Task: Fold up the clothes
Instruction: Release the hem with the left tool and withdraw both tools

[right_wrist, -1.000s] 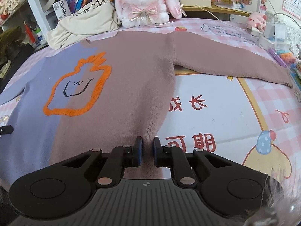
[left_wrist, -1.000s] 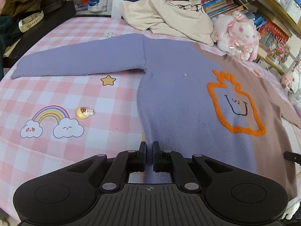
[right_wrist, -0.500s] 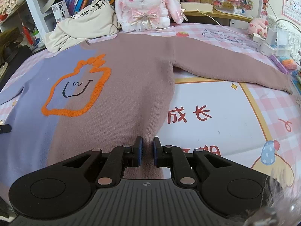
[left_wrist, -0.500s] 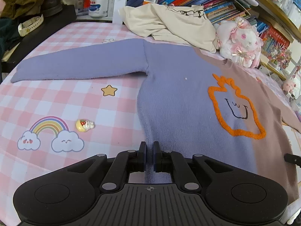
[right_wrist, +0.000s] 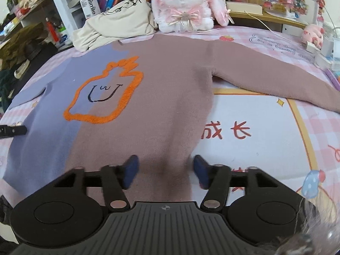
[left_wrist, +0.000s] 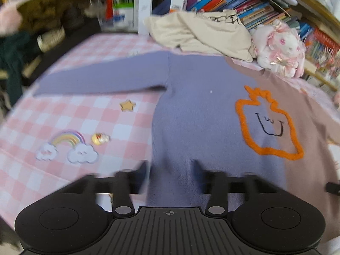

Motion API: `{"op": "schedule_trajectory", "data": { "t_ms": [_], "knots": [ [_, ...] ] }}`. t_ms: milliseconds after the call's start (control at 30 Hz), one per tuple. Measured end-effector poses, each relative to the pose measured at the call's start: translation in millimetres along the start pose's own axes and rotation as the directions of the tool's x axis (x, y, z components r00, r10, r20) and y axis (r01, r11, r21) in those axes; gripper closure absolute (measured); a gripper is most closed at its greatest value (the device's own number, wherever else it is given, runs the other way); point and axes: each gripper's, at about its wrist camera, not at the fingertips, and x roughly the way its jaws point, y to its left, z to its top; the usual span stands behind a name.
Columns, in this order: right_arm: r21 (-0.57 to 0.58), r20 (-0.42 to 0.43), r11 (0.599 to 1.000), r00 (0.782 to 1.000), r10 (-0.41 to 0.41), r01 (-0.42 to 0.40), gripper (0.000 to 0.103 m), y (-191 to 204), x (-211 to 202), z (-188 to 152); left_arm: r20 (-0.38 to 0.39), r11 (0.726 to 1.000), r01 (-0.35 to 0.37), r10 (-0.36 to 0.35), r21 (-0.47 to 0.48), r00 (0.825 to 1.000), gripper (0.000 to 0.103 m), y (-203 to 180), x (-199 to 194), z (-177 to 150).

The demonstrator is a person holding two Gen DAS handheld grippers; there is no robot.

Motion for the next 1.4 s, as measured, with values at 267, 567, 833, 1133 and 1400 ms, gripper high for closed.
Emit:
{"op": "schedule_trajectory", "data": {
  "t_ms": [267, 567, 833, 1133, 1400],
  "knots": [
    [0.006, 0.007, 0.999, 0.999, -0.032, 0.032, 0.013, -16.4, -4.1, -4.1, 0.050, 0.998, -0.049, 0.048, 0.035, 0.998, 0.014, -30.6, -17.9, -11.9],
    [-0.029, -0.006, 0.998, 0.999, -0.049, 0.049, 0.007, -12.2, -5.1, -12.6, 0.041, 0.997, -0.007, 0.004, 0.071, 0.999, 0.012, -57.1, -27.9, -23.2],
    [0.025, -0.001, 0.988, 0.988, -0.153, 0.153, 0.005, 5.9, -8.9, -17.1, 0.016, 0.985, 0.080, -0.083, 0.150, 0.996, 0.012, -59.1, -11.3, -21.1],
    [0.105, 0.025, 0.948, 0.952, -0.304, 0.300, 0.001, 64.7, -18.7, -28.6, -0.017, 0.902, 0.209, -0.219, 0.377, 0.976, 0.012, -39.4, 3.7, -9.1],
    [0.132, 0.032, 0.923, 0.929, -0.369, 0.362, 0.001, 134.7, -12.1, -46.8, -0.038, 0.806, 0.283, -0.309, 0.520, 0.950, 0.012, -7.1, 9.4, -3.1]
  ]
}}
